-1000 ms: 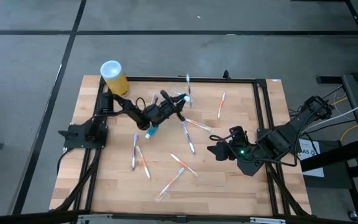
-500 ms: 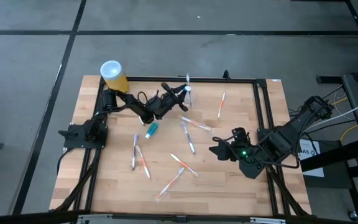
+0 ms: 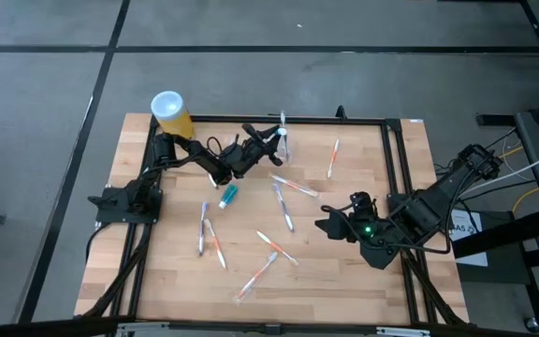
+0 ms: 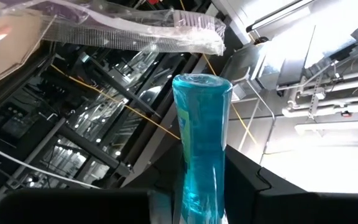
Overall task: Pick & Place toothbrushing station
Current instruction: Put the blue mouthwash into the middle section of the transparent organizer
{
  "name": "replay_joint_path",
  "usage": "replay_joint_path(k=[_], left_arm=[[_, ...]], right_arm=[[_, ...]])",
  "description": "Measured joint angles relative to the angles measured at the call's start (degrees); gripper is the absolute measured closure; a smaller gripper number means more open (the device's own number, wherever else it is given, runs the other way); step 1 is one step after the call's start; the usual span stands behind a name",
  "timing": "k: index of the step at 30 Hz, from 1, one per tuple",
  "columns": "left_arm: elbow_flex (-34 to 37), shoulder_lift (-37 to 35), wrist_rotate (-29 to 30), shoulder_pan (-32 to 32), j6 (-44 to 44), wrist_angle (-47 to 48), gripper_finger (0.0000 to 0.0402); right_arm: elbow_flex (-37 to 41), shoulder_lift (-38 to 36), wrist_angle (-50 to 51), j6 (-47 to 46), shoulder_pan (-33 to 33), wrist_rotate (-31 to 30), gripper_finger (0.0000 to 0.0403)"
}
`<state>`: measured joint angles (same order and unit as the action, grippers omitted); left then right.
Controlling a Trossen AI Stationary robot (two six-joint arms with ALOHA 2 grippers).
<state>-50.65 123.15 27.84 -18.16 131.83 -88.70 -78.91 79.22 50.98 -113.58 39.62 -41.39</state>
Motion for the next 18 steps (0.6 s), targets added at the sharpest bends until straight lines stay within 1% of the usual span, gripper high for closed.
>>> replay_joint_path(k=[5,13,18], left_arm=[[0.0,0.0,2.1,0.8,-0.9,-1.0,0.0319],[0.0,0.0,3.2,2.1,-1.6,-1.0,0.0284],[2.4,0.0,4.1,2.5,-1.7,-1.1,0.0273]], right_arm=[[0.0,0.0,-0.9,0.0,0.0,-0.2,0.019],[0.0,0.0,-1.9,0.0,1.0,-0.2,0.019],[0.0,0.0,-1.9,-1.5,2.2,-1.1,0.019]])
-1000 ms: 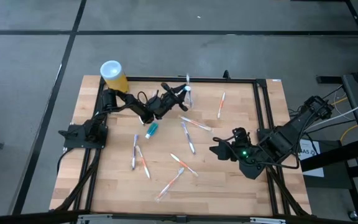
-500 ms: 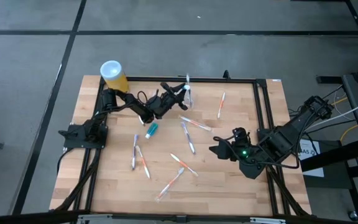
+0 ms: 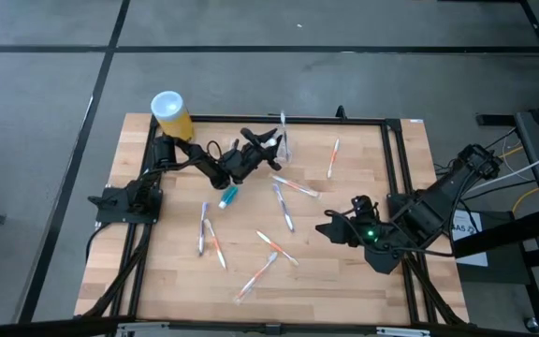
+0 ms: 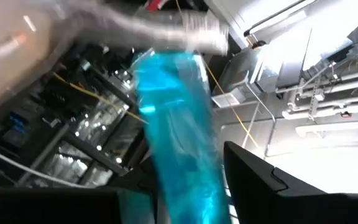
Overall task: Pick & Place toothbrushing station
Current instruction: Put the blue mouthwash into the middle section of the transparent organizer
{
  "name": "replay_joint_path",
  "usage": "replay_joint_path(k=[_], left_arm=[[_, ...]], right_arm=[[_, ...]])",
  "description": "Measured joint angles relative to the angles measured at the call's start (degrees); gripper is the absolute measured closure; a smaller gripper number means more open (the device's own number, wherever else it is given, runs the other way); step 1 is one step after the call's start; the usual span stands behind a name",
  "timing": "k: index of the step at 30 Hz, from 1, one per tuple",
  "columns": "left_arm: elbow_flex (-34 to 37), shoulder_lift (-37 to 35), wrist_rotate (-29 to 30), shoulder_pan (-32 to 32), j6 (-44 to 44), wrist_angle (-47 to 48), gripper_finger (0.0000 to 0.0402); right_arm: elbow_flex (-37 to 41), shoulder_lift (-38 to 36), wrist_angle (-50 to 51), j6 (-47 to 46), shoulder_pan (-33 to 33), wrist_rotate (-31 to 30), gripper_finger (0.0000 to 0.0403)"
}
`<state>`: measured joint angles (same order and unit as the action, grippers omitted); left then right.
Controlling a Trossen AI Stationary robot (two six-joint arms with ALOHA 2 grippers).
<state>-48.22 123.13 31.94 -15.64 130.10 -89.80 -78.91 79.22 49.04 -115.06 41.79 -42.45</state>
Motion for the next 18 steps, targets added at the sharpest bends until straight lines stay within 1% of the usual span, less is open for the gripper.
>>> replay_joint_path(k=[3,6,13,18], left_arm=[[2.2,0.0,0.8,0.2,0.1,0.0,0.0274],[3.4,0.0,0.0,0.2,0.0,0.0,0.0276],[3.7,-0.1,-1.6,-0.2,-0.2,-0.1,0.0277],[4.4,-2.4,-1.9,0.7,-2.3,-0.1,0.0277]], right_arm=[[0.0,0.2,-0.1,-0.7,0.7,-1.8,0.019],[0.0,0.2,-0.1,-0.9,1.0,-2.2,0.019],[0.0,0.2,0.0,-1.0,1.0,-2.2,0.019],[0.0,0.2,-0.2,-0.8,1.0,-2.2,0.019]])
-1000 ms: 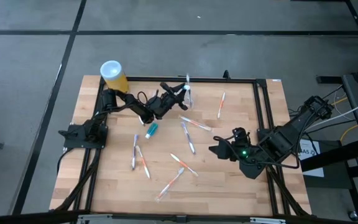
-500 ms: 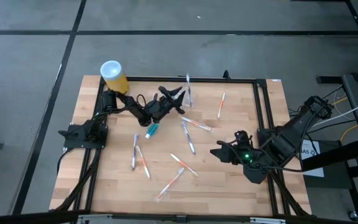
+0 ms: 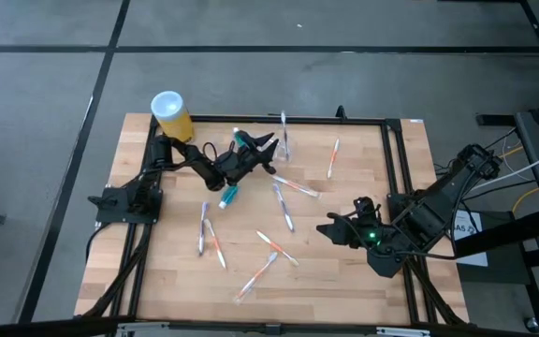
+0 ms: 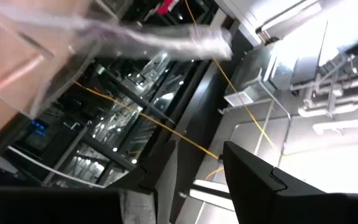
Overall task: Pick & Place toothbrushing station
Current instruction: Put the blue mouthwash into the middle section of the transparent organizer
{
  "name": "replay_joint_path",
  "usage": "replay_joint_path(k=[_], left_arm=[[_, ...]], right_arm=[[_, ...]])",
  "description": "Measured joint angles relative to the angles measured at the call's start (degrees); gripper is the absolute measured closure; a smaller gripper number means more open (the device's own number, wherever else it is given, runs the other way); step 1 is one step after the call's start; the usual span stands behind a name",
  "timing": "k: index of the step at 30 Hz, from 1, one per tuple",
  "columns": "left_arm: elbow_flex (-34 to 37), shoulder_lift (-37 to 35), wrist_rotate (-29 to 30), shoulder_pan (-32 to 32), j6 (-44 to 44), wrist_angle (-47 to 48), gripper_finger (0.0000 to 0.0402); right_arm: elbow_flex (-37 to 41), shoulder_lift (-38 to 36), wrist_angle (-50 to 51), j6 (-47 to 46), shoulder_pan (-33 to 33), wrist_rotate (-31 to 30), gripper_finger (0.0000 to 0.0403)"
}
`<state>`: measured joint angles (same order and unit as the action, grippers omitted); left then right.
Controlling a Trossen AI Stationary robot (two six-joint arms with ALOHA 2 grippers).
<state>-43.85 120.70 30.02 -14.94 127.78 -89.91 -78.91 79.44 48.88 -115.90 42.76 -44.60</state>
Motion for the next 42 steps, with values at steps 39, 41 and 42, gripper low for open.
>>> replay_joint_path(k=[39,41,42], left_arm=[[-14.8,-34.2,-33.0,-31.0,-82.9,109.6,0.023],[-15.6,-31.5,-32.4,-31.0,-82.7,109.8,0.0219],[-15.9,-30.1,-31.8,-31.0,-82.7,110.2,0.0216]], right_arm=[[0.0,0.0,-1.8,11.8,2.8,-12.7,0.019],[0.0,0.0,-3.2,13.2,3.1,-13.5,0.019],[0.0,0.0,-3.8,13.6,3.3,-14.2,0.019]])
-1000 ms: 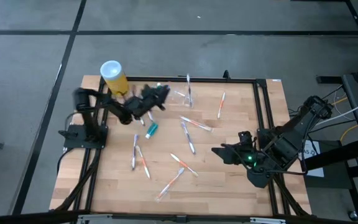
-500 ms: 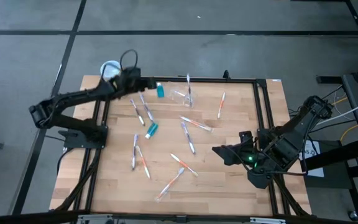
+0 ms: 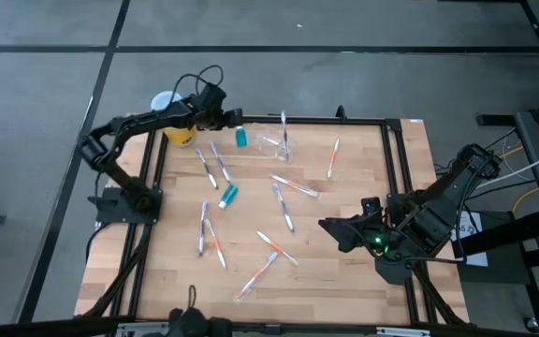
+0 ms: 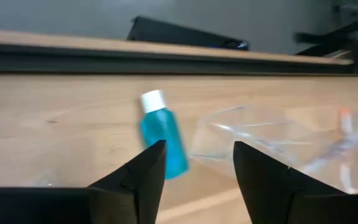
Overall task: Pick & Place toothbrushing station
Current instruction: Put the blue mouthwash into the middle section of the transparent organizer
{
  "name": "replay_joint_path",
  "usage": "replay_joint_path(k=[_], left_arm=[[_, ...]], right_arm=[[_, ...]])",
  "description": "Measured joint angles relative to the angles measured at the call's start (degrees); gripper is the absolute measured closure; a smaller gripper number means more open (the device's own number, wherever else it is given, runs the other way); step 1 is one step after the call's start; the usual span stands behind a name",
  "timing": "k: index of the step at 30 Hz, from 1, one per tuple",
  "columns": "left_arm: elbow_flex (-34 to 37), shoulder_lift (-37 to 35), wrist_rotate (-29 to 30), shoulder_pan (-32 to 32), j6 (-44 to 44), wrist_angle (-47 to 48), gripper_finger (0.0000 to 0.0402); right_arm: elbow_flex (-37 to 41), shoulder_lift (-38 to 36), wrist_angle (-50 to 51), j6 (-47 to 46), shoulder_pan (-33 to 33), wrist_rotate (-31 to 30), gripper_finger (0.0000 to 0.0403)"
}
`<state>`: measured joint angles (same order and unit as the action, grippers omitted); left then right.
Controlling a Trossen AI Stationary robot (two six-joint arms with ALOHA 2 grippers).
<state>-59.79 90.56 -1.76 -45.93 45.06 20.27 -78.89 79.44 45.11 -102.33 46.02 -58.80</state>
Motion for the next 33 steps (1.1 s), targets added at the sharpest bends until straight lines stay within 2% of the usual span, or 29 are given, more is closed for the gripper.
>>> replay_joint_path(k=[7,15,20,33], left_arm=[[-3.0,9.1,2.3,0.1,0.8,1.9,0.0212],[-7.7,13.2,4.4,0.6,1.0,-0.4,0.0212],[-11.0,17.1,3.8,0.6,0.3,2.8,0.0215],[-14.1,23.1,5.5,0.8,-0.1,3.8,0.0219]], right_arm=[[0.0,0.0,-0.2,-0.6,1.8,-1.9,0.019],[0.0,0.0,-0.1,-1.9,2.5,-2.4,0.019],[0.0,0.0,-0.1,-1.9,2.5,-2.3,0.019],[0.0,-0.5,-0.5,-2.8,3.6,-3.6,0.019]])
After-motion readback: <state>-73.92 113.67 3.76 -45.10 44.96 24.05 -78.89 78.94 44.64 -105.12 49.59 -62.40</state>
